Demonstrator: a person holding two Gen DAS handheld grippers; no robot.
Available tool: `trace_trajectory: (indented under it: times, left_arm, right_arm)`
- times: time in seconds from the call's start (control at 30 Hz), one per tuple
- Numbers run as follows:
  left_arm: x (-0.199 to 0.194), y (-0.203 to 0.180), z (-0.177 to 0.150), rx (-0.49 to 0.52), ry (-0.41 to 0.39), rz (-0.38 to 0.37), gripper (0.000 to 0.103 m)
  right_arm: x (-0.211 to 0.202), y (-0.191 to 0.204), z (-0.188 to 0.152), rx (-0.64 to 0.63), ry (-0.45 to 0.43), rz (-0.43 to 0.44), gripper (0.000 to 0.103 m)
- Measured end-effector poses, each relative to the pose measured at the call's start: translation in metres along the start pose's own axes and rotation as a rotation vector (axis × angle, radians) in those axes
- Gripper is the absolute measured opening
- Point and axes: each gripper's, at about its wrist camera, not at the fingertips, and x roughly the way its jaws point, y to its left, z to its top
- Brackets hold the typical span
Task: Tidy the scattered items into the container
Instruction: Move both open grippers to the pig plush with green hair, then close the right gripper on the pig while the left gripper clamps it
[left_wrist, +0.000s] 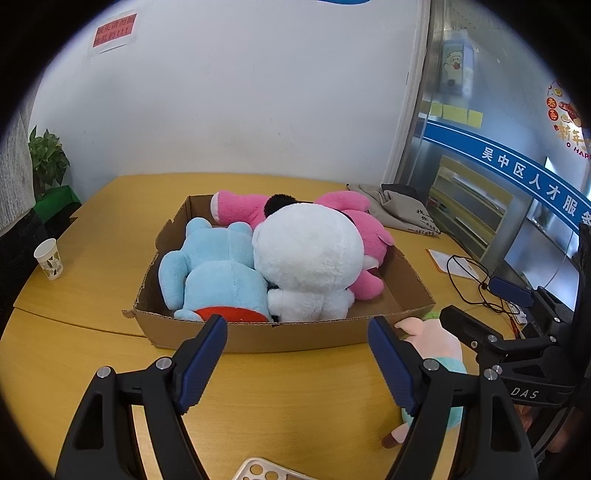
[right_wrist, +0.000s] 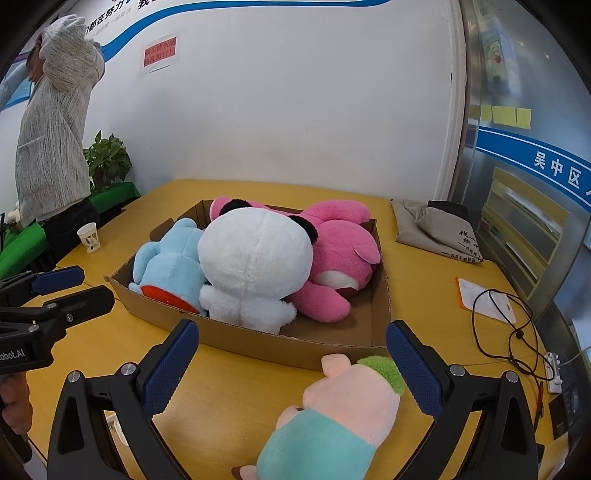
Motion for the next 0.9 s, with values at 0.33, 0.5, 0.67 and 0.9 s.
trace_trajectory:
  times: [0.33, 0.5, 0.67, 0.9]
  left_arm:
    - [0.006, 0.004, -0.004, -0.015, 0.005, -0.041, 0.079]
    - [0.011, 0.009, -0.007, -0.044, 0.039, -0.081, 0.079]
    - [0.021, 0.014, -0.014, -0.071, 0.084, -0.108, 0.079]
    - [0.042, 0.002, -0.021, -0.079, 0.148, -0.175, 0.079]
  right_arm:
    - [0.007, 0.002, 0.000, -0.007, 0.013, -0.007, 0.103]
    - [0.005, -0.011, -0.003, 0.044, -0.014, 0.004, 0.103]
    - [0.014, -0.056, -0.030, 0.174, 0.047, -0.027, 0.103]
    - [0.048, -0.080, -0.091, 0.262, 0.252, 0.025, 0.103]
